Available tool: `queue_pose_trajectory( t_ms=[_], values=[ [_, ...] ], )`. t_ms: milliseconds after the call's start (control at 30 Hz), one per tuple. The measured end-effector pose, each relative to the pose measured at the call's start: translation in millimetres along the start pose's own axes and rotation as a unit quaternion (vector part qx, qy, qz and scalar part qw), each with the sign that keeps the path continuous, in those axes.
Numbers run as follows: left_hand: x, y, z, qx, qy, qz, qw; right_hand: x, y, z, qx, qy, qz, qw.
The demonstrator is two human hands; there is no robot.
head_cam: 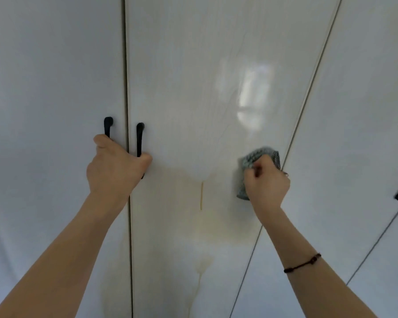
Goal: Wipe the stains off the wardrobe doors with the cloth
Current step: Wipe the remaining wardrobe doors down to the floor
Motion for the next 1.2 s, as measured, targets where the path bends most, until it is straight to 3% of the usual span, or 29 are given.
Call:
queue_pose_trajectory(
  t_ms=[100,167,267,333,400,467,567,633,700,767,833,900,1000,1133,1200],
  values=[
    [2.4,-0.2,1.0,0.002,0.007,0.0,1.0,-9.5,-51.2,36.3,0.027,-0.081,-0.117,0.989],
    [3.8,-1.0,2.0,0.001,0.005,0.0,1.0,9.2,-36.3,52.1,-0.033,-0.077,-0.135,0.987],
    [5.5,-5.5,1.8,0.007,-0.006,-0.002,1.0,58.7,52.1,37.1,-0.186,-0.025,-0.03,0.982],
    [6.9,-6.1,2.3,0.011,-0.011,0.002,1.0,75.6,107.3,14.6,-0.245,0.006,0.05,0.968],
    [7.9,-6.1,3.0,0.014,-0.012,0.008,1.0,73.9,108.6,8.7,-0.281,0.019,0.065,0.957],
    [8.7,-7.1,4.5,0.014,-0.013,0.006,1.0,56.8,61.2,22.5,-0.236,0.035,0.01,0.971],
    [9.7,-8.5,6.2,0.009,-0.01,-0.006,1.0,24.3,-20.7,54.0,-0.077,-0.017,-0.087,0.993],
    [11.8,-8.8,5.2,0.009,-0.012,-0.016,1.0,25.2,-28.1,68.4,-0.056,-0.051,-0.124,0.989],
    [13.6,-8.6,4.0,0.011,-0.013,-0.019,1.0,48.2,9.6,68.5,-0.124,-0.033,-0.1,0.987],
    [13.5,-9.9,3.3,0.011,-0.02,-0.023,0.999,74.8,72.7,55.0,-0.202,0.016,-0.023,0.979],
    [12.1,-8.5,2.9,0.013,-0.017,-0.022,1.0,87.9,122.0,39.1,-0.216,0.032,0.079,0.973],
    [10.7,-8.0,2.6,0.019,-0.017,-0.017,1.0,86.2,130.6,36.1,-0.216,0.029,0.114,0.969],
    [9.7,-7.8,3.3,0.018,-0.012,-0.006,1.0,63.4,77.2,47.7,-0.179,0.022,0.029,0.983],
    [13.7,-7.7,5.5,0.016,0.002,-0.009,1.0,22.8,-23.1,86.4,-0.044,-0.052,-0.083,0.994],
    [15.6,-8.9,5.1,0.017,-0.001,-0.015,1.0,32.2,-23.2,102.8,-0.067,-0.055,-0.116,0.989]
  ],
)
Point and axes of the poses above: each hand's wrist, its own y-axis away from the middle knuckle, its own x-axis out of the palm, z = x × y, the point moved 3 cm from there along -y, towards the middle knuckle
